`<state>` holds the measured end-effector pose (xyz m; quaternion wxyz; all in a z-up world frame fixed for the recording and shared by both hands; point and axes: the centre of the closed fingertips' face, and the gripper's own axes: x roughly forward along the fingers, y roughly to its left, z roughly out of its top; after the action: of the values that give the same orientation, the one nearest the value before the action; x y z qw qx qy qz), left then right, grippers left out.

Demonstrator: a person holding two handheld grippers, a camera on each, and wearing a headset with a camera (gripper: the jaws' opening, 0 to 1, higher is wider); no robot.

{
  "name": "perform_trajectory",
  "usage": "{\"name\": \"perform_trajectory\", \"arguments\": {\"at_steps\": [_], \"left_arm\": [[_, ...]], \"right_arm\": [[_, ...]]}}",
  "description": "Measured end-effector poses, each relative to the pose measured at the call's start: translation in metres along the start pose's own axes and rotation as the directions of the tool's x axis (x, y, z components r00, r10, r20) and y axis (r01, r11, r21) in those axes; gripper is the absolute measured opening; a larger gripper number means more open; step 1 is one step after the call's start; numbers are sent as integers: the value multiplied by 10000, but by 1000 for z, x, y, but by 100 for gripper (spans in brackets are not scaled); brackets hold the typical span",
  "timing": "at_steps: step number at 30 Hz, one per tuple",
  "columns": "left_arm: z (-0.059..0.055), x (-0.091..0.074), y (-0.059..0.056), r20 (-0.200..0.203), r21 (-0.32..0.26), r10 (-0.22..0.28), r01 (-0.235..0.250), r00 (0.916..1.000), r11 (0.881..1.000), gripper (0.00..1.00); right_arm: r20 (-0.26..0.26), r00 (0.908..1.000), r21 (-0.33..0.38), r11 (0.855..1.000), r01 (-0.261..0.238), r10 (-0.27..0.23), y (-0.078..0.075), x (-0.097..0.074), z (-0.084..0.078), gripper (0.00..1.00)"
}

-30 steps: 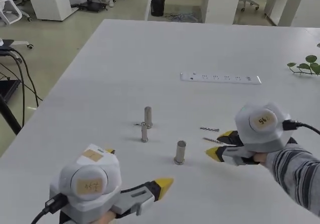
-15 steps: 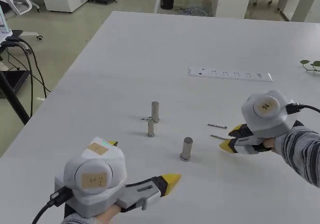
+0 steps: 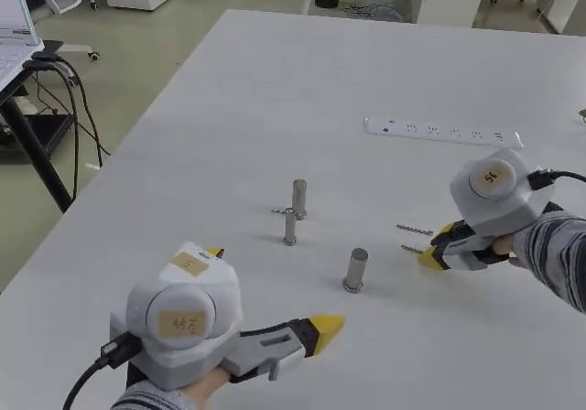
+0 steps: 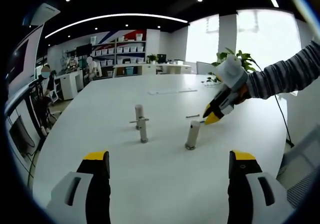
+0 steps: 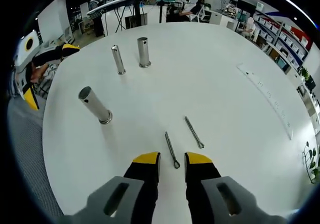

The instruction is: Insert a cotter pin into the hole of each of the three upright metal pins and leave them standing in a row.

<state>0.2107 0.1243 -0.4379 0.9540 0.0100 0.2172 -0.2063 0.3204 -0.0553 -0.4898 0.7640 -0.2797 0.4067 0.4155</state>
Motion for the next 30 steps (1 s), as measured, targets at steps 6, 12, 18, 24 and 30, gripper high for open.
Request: {"name": "perform_trajectory", "arguments": {"at_steps": [6,12,18,24,30], "left_arm": [[-1,0,1,-56,-14,31,-31,10000,10000,99],[-2,0,0,-105,2,-1,1,9999,10000,98],[-3,0,-5,-210,126,-231,234,9995,9996,95],[-4,0,-5,-273,235,-229,236,9994,9994,94],[-6,0,-6,-345,300,-246,257,9991,9992,93]], "right_arm": [[-390,9989,-8,9997,-260,259,0,3,-6,11],[-707,9956,28,9981,-618,618,2,2,-6,5],[-1121,9922,-725,9954,-630,546,-4,5,-10,0],[-1171,9923,-1119,9922,-543,411,-2,4,-10,0],[-838,9959,-1189,9919,-446,347,2,-2,-11,0]]}}
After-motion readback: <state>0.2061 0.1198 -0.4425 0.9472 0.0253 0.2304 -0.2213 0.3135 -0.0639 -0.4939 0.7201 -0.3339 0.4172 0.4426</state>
